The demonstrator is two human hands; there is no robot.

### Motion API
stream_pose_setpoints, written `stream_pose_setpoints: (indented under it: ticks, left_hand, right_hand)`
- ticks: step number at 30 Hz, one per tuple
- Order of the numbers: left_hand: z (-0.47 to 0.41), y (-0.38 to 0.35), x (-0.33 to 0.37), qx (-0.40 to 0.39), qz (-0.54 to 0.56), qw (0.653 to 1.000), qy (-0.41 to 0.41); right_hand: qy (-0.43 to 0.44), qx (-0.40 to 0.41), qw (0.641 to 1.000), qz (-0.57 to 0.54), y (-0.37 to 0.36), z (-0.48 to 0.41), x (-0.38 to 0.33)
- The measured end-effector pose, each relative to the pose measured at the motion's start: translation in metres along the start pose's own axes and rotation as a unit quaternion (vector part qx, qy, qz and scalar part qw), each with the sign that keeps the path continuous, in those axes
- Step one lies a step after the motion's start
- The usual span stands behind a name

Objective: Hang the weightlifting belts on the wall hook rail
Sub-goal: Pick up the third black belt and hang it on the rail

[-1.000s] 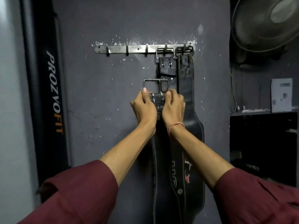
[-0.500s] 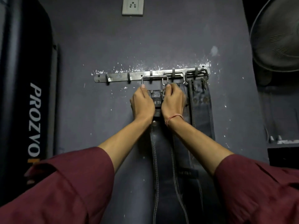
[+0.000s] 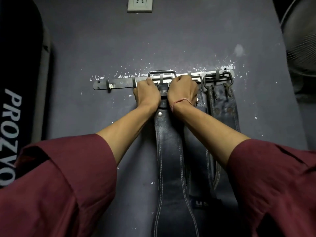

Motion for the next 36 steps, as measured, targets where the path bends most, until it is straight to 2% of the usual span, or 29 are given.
stream_pose_setpoints:
  ticks: [7,11,15,18,23,30,36]
  left_hand:
    - [0.001,-0.002,-0.013,-0.010,-0.022,1.000,0.018]
    - [0.016,0.002,-0.015,-0.014,-0.018,1.000,0.012]
    - [0.037,0.012,-0.008,-0.017,0.001,1.000,0.006]
    - [0.069,0.020,-0.013,-0.022,0.033,0.999,0.018]
    - [0.137,0.041,-0.042,-0.041,0.052,0.997,0.038]
    - [0.236,0.104,-0.056,-0.081,0.071,0.990,0.094]
    - [0.341,0.166,-0.061,-0.128,0.101,0.973,0.166]
  right_hand:
    - [-0.010,-0.001,0.999,0.038,-0.001,0.006,0.007]
    - [0.034,0.022,0.997,0.059,0.002,0.019,0.011]
    - [0.066,0.022,0.998,-0.001,0.002,0.033,0.018]
    - [0.085,-0.049,0.990,-0.099,0.005,0.058,0.035]
    - [0.134,-0.158,0.978,0.006,0.024,0.112,0.069]
    - [0.020,-0.273,0.962,-0.010,0.075,0.203,0.122]
    - [-0.080,-0.334,0.939,0.027,0.115,0.307,0.172]
Point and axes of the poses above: each hand's wrist, its own z-axis away from the middle knuckle, its own y-axis out of the back of the hand, x = y × z, the point moved 5 cm from there along -z, towards the middle knuckle, and after that the axes turned 15 degrees about -y, right-handed, at the moved point
